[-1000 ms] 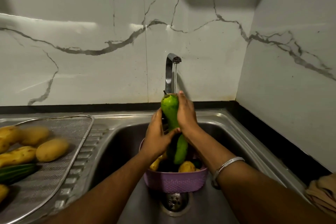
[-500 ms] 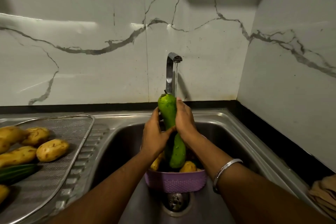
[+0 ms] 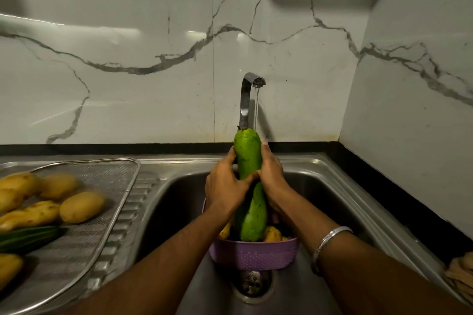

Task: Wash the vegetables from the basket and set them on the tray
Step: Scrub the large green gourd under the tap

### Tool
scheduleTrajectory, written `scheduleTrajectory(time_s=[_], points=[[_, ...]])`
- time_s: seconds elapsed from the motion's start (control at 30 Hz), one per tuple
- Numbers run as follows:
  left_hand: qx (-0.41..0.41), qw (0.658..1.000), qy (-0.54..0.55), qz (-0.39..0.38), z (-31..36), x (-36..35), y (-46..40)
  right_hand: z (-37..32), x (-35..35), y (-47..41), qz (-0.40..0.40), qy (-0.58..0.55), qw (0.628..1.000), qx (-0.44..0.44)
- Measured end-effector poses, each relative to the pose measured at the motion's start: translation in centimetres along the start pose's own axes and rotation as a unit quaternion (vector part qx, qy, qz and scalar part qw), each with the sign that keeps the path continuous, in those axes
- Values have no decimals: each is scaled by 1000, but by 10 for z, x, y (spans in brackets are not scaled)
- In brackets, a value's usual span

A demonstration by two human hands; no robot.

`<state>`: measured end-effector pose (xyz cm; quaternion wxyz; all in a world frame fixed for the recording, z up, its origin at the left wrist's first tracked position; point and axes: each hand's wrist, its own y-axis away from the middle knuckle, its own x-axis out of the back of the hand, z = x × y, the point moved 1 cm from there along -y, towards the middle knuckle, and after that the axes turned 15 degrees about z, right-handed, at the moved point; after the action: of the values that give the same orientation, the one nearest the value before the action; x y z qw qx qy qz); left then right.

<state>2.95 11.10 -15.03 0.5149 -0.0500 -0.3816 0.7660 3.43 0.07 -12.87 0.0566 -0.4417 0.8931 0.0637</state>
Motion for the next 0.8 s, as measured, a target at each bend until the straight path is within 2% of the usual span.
scheduleTrajectory(time_s=[0.13, 0.2, 0.37, 0.5, 0.57, 0.67, 0.77, 0.8], points=[[38, 999, 7, 35, 3, 1, -6, 26, 18, 12, -45, 34, 994, -92], [43, 999, -1, 31, -1, 2, -6, 21, 12, 11, -45, 24, 995, -85], [6, 1000, -9, -1, -1, 0, 3, 2, -9, -11, 12, 8, 1000, 2], [30, 999, 8, 41, 1, 1, -4, 25, 10, 5, -15, 41, 996, -73], [55, 997, 27, 55, 1, 2, -7, 41, 11, 2, -34, 70, 994, -83], [74, 994, 85, -10, -2, 5, -11, 64, 4, -28, 0, 68, 994, -80], [154, 950, 225, -152, 3, 10, -14, 47, 11, -26, 14, 71, 996, -60], [167, 938, 248, -178, 5, 13, -15, 40, 12, -23, 17, 83, 995, -53]])
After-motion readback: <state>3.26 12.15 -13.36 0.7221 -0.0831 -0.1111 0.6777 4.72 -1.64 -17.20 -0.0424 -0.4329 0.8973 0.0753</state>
